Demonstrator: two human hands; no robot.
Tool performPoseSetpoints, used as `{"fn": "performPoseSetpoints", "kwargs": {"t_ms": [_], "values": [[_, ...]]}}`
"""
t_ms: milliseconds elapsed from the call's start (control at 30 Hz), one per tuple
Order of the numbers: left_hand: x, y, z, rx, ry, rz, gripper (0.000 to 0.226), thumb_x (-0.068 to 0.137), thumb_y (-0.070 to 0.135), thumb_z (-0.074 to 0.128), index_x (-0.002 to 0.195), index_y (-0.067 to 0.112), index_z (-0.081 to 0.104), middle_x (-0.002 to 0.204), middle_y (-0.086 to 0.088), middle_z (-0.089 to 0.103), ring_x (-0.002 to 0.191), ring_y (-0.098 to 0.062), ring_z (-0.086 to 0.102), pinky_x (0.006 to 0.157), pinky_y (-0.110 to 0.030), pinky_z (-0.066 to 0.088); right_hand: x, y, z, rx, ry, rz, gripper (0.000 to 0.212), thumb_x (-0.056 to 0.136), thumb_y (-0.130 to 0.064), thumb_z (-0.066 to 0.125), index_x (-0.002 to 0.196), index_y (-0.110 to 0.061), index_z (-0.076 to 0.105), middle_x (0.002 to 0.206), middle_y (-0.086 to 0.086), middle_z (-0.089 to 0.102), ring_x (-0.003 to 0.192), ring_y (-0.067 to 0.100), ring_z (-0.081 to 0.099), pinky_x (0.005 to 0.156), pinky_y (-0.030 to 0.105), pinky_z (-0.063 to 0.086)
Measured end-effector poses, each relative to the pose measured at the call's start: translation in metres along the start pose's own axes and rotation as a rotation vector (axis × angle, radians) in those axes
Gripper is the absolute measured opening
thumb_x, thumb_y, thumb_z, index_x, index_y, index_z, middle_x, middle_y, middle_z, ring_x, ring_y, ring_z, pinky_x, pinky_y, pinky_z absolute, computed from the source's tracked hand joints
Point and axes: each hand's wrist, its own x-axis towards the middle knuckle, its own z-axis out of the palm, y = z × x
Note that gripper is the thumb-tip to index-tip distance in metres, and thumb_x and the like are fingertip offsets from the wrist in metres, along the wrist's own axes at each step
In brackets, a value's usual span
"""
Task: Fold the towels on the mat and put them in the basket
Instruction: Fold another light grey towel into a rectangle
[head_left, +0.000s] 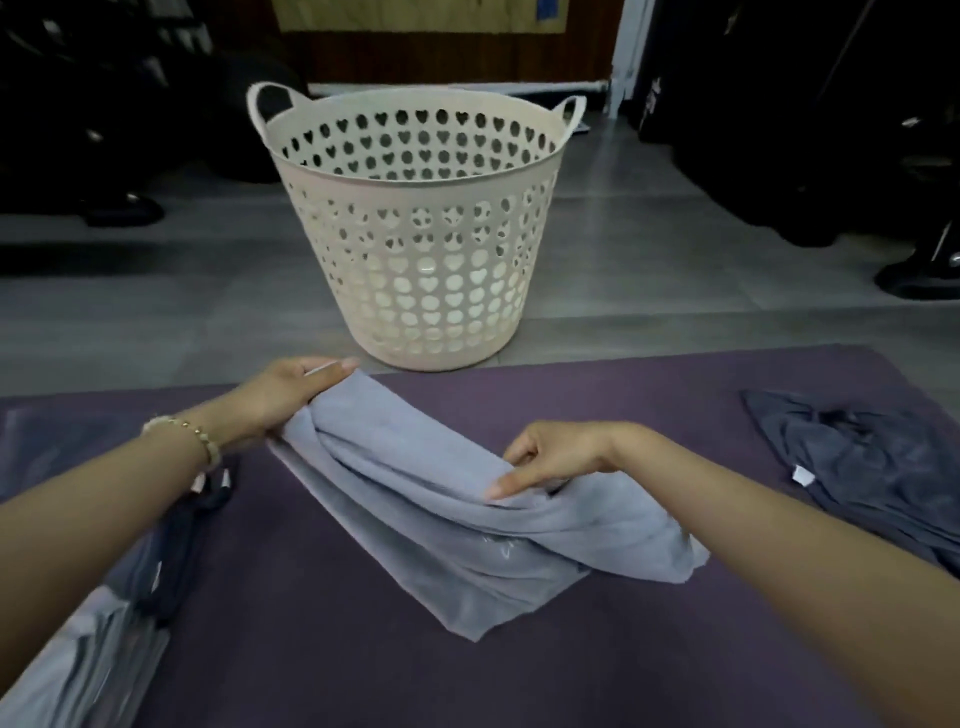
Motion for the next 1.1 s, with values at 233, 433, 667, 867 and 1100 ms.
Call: {"fn": "performPoseSetpoints", "kwargs": {"t_ms": [233,433,667,867,1100], "values": [[-0.021,-0.077,0.013,0.323,0.204,-0.076,0.032,0.096,0.034,0.049,0.119,0.014,0.06,0.127,-0.005,0.057,0.122,-0.021,0.05,0.098,-0.02,0.035,0.019,-0.006,0.026,0.29,0.098,-0.052,0.035,0.087,-0.047,0.061,0.061,-0.027,0.052,0.067,0.001,0.042,0.066,0.017,0.038,0.068,0.031,0.038],[-0.026,-0.013,0.092,-0.07,-0.21,-0.138,0.049,0.096,0.053,0.033,0.099,0.018,0.068,0.092,0.011,0.069,0.083,0.002,0.063,0.074,-0.008,0.044,0.021,-0.035,0.021,0.59,0.154,-0.168,0.021,0.093,-0.033,0.055,0.082,-0.017,0.062,0.072,-0.005,0.061,0.065,0.007,0.054,0.065,0.017,0.046],[-0.009,-0.019,0.044,-0.159,0.055,0.021,0.058,0.075,0.065,0.061,0.083,0.008,0.056,0.08,-0.004,0.048,0.074,-0.018,0.043,0.071,-0.031,0.034,-0.002,-0.008,0.026,0.265,-0.062,0.057,0.049,0.065,-0.05,0.081,0.095,-0.011,0.074,0.093,0.006,0.072,0.086,0.02,0.065,0.084,0.033,0.05],[-0.004,-0.053,0.006,0.084,0.481,-0.019,0.047,0.09,0.043,0.057,0.061,0.008,0.045,0.065,-0.003,0.044,0.066,-0.016,0.041,0.054,-0.02,0.033,-0.016,-0.012,0.002,0.378,0.212,-0.04,0.031,0.078,-0.028,0.075,0.105,-0.013,0.071,0.094,0.002,0.072,0.078,0.013,0.064,0.063,0.017,0.051],[0.001,0.006,0.051,0.158,0.048,0.146,0.045,0.096,0.051,0.033,0.122,0.024,0.056,0.122,0.016,0.054,0.116,-0.004,0.049,0.095,-0.019,0.034,-0.027,-0.041,-0.011,0.603,0.263,-0.142,0.029,0.089,-0.017,0.062,0.116,-0.008,0.063,0.109,0.008,0.069,0.097,0.015,0.065,0.084,0.024,0.053]]}}
